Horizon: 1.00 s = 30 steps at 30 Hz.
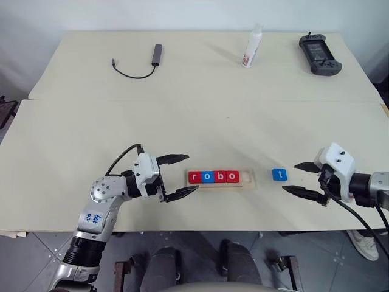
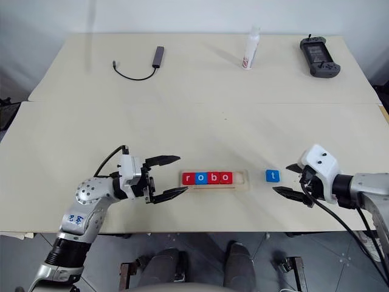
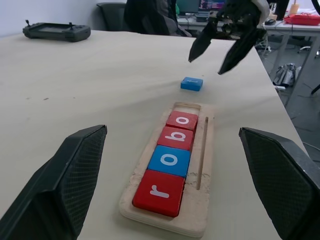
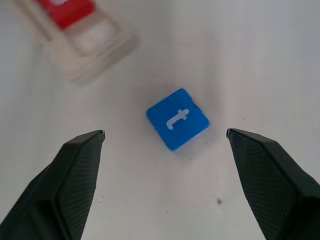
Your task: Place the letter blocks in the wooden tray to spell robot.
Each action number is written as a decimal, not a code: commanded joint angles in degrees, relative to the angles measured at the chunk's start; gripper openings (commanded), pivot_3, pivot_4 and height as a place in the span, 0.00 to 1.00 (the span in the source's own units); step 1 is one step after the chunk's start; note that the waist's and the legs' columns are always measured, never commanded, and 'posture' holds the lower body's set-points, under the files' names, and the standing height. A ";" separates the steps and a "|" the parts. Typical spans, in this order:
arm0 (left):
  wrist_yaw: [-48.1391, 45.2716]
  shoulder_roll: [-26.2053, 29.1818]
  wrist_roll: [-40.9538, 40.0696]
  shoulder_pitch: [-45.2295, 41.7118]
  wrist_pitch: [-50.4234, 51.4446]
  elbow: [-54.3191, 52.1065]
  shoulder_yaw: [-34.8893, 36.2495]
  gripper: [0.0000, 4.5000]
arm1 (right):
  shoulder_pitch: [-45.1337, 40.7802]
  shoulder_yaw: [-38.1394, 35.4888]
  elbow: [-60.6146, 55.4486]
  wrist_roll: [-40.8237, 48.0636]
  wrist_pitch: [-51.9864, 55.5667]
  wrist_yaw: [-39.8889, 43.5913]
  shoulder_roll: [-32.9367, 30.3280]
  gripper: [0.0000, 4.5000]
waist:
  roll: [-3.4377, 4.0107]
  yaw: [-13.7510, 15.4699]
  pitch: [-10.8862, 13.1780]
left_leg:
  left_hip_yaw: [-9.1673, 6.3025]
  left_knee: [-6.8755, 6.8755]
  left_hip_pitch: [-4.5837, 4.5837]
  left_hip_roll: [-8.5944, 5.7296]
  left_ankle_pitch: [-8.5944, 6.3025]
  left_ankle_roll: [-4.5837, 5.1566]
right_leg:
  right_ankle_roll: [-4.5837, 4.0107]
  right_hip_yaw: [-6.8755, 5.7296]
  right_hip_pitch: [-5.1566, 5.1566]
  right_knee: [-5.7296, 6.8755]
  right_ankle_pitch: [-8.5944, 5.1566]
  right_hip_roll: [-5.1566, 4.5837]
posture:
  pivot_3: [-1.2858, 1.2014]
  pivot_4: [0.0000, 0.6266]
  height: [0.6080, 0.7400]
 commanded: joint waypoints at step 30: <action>-2.29 2.76 -1.79 3.70 0.40 -6.79 1.22 1.00 | -25.71 17.95 7.13 -3.67 -3.47 15.86 6.73 0.32 | 0.02 0.07 0.01 | -0.13 0.09 -0.05 0.09 0.03 -0.09 | -0.01 -0.13 0.02 0.03 0.00 0.01 | 0.52 0.24 1.00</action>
